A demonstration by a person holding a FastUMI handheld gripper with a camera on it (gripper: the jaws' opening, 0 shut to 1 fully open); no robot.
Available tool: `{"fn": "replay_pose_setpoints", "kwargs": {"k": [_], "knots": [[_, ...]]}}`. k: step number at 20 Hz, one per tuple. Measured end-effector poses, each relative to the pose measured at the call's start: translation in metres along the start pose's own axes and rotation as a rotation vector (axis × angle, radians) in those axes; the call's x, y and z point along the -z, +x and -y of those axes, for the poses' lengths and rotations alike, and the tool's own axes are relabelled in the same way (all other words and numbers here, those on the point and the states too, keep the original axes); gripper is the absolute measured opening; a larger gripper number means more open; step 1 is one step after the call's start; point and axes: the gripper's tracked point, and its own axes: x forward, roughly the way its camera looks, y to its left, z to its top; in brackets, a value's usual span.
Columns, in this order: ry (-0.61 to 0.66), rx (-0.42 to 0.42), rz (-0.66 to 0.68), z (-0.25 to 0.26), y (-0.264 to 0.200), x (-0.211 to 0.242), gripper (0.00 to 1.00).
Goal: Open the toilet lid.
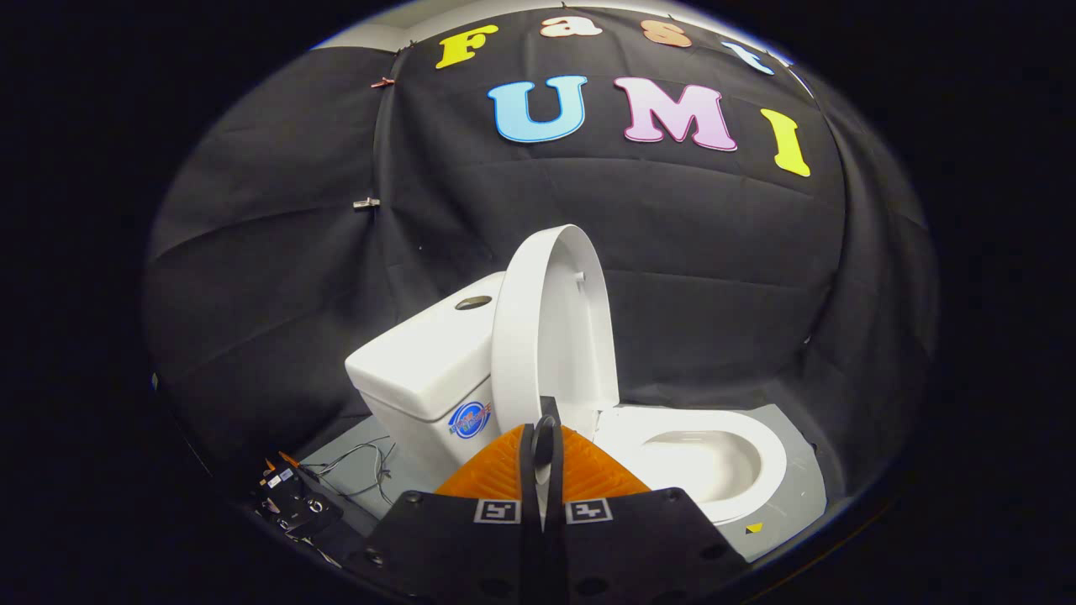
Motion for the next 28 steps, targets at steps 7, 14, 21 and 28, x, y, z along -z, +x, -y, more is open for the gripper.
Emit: {"fn": "replay_pose_setpoints", "kwargs": {"k": [7, 14, 21, 28], "knots": [[-0.015, -0.014, -0.002, -0.013, 0.005, 0.002, 0.05], [-0.037, -0.073, 0.004, -0.026, 0.005, 0.005, 0.1], [-0.046, -0.099, 0.117, -0.024, -0.021, -0.033, 0.98], [-0.049, -0.084, 0.266, 0.024, -0.075, -0.124, 0.98]]}}
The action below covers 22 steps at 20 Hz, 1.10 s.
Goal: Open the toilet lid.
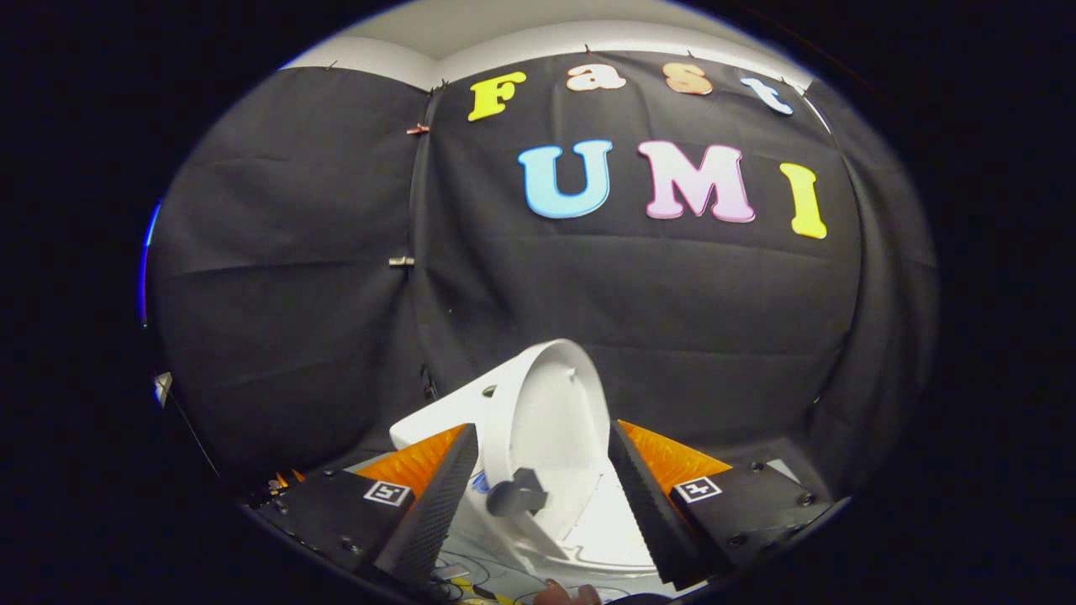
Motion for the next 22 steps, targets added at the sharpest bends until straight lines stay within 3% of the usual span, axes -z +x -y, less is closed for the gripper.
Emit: {"fn": "replay_pose_setpoints", "kwargs": {"k": [7, 14, 22], "knots": [[-0.054, 0.152, 0.159, 0.099, -0.068, -0.09, 0.97], [0.01, 0.191, 0.202, 0.155, -0.135, -0.108, 0.97], [0.031, 0.205, 0.253, 0.181, -0.177, -0.124, 0.98]]}}
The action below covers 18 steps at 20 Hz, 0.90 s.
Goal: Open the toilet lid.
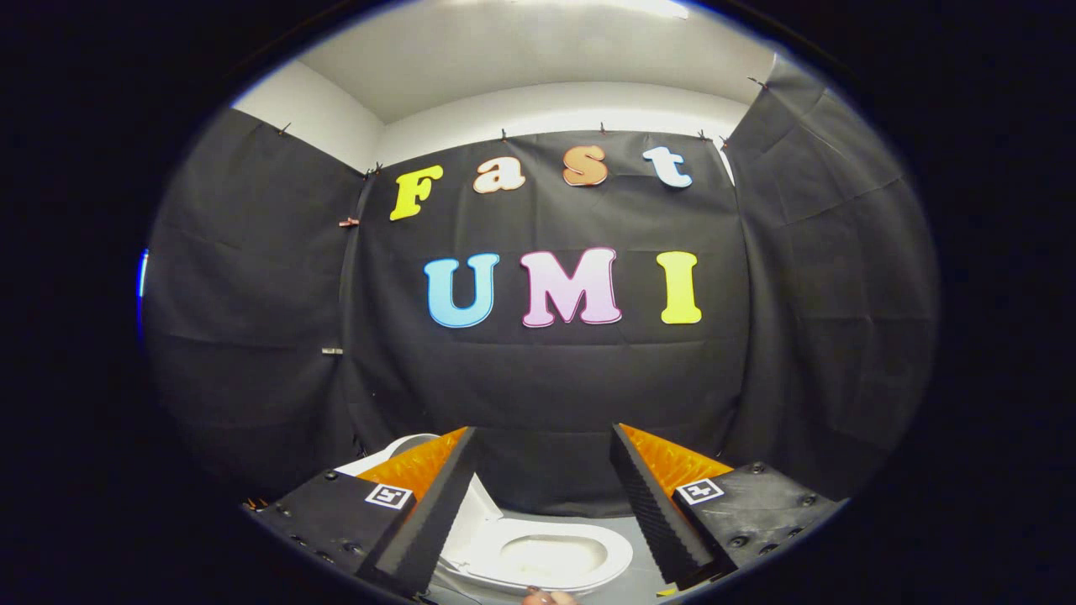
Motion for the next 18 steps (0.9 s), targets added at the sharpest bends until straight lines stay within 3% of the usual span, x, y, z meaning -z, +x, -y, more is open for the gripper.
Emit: {"fn": "replay_pose_setpoints", "kwargs": {"k": [18], "knots": [[-0.007, 0.001, 0.004, -0.0014, -0.0101, -0.0005, 0.98]]}}
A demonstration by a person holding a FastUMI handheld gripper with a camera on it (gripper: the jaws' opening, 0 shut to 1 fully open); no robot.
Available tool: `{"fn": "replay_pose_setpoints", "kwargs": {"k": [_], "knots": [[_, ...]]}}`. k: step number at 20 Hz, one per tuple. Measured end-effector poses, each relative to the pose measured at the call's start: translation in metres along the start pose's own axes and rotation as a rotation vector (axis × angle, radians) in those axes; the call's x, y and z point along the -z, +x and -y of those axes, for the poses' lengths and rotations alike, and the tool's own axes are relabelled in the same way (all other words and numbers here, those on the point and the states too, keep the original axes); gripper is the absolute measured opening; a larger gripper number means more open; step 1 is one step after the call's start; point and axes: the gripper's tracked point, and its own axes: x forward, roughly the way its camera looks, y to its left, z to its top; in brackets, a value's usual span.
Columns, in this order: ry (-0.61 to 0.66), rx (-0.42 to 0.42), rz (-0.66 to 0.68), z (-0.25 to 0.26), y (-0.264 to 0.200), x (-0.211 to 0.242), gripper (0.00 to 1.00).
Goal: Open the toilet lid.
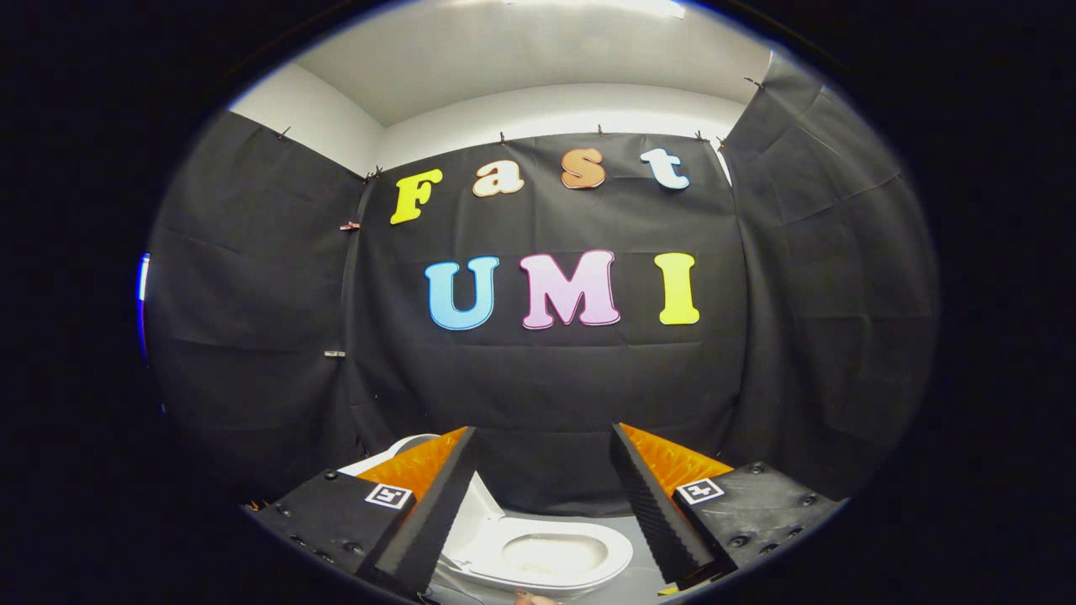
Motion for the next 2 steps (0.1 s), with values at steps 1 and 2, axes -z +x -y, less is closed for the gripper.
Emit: {"fn": "replay_pose_setpoints", "kwargs": {"k": [1, 2], "knots": [[-0.005, 0.005, 0.003, 0.001, 0.0, -0.0007, 0.98], [-0.009, 0.001, 0.006, -0.0005, 0.0003, -0.0014, 0.98]]}}
